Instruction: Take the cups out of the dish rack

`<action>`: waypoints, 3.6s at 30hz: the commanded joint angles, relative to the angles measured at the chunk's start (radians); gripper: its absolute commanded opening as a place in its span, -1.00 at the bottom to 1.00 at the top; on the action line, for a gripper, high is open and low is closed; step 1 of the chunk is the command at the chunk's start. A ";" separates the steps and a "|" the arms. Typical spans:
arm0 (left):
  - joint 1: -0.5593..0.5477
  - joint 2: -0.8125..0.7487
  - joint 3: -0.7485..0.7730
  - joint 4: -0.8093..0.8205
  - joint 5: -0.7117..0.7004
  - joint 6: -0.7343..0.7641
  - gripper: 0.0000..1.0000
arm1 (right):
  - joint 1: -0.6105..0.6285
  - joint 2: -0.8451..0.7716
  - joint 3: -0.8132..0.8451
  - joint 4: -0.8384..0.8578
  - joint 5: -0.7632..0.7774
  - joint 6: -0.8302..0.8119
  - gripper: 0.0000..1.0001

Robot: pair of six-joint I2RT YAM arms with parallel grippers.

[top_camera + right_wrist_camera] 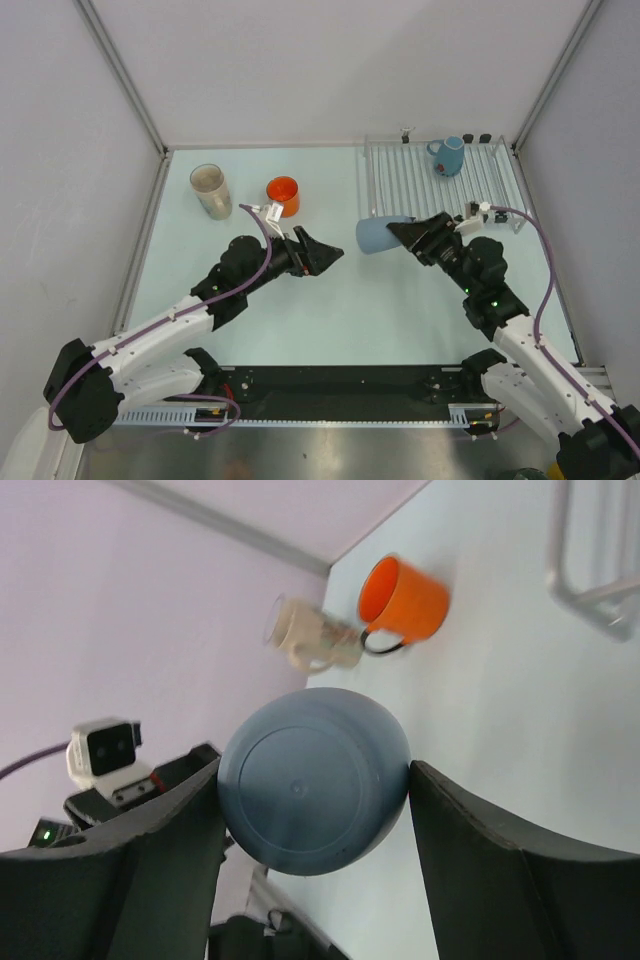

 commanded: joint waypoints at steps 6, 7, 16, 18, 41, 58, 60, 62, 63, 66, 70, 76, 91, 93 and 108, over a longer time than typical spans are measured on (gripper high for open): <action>-0.024 0.013 -0.127 0.521 0.131 -0.082 0.94 | 0.081 0.131 -0.133 0.586 -0.205 0.158 -1.00; -0.024 0.015 -0.139 0.539 0.131 -0.084 0.94 | 0.092 0.139 -0.152 0.607 -0.205 0.172 -1.00; -0.027 0.096 -0.161 0.696 0.180 -0.134 0.78 | 0.157 0.247 -0.194 0.825 -0.197 0.231 -1.00; -0.031 0.111 -0.161 0.725 0.194 -0.150 0.73 | 0.182 0.261 -0.193 0.858 -0.187 0.232 -1.00; -0.067 0.122 0.029 0.191 0.152 0.023 -0.99 | 0.236 0.190 -0.073 0.448 -0.109 0.075 1.00; -0.067 0.303 0.393 -0.878 -0.396 0.295 -0.99 | 0.230 0.151 0.304 -0.658 0.747 -0.220 0.99; -0.067 0.360 0.408 -0.911 -0.396 0.301 -0.99 | 0.231 0.162 0.301 -0.665 0.751 -0.217 1.00; -0.065 0.393 0.421 -0.964 -0.418 0.298 -0.99 | 0.231 0.166 0.294 -0.661 0.749 -0.214 1.00; -0.067 0.418 0.422 -0.968 -0.419 0.297 -0.99 | 0.231 0.169 0.291 -0.656 0.749 -0.216 0.99; -0.067 0.461 0.436 -0.985 -0.412 0.298 -1.00 | 0.233 0.172 0.277 -0.646 0.741 -0.211 1.00; -0.067 0.513 0.444 -0.982 -0.389 0.292 -0.99 | 0.233 0.180 0.269 -0.636 0.731 -0.217 1.00; -0.067 0.591 0.479 -1.004 -0.269 0.303 -0.99 | 0.230 0.208 0.278 -0.638 0.718 -0.230 1.00; -0.065 0.656 0.583 -1.028 -0.225 0.317 -0.49 | 0.225 0.254 0.265 -0.593 0.694 -0.243 0.99; -0.065 0.638 0.598 -1.042 -0.255 0.314 -0.35 | 0.222 0.258 0.265 -0.587 0.691 -0.245 0.99; -0.064 0.475 0.810 -1.133 -0.446 0.326 0.49 | 0.173 0.298 0.376 -0.589 0.668 -0.288 0.99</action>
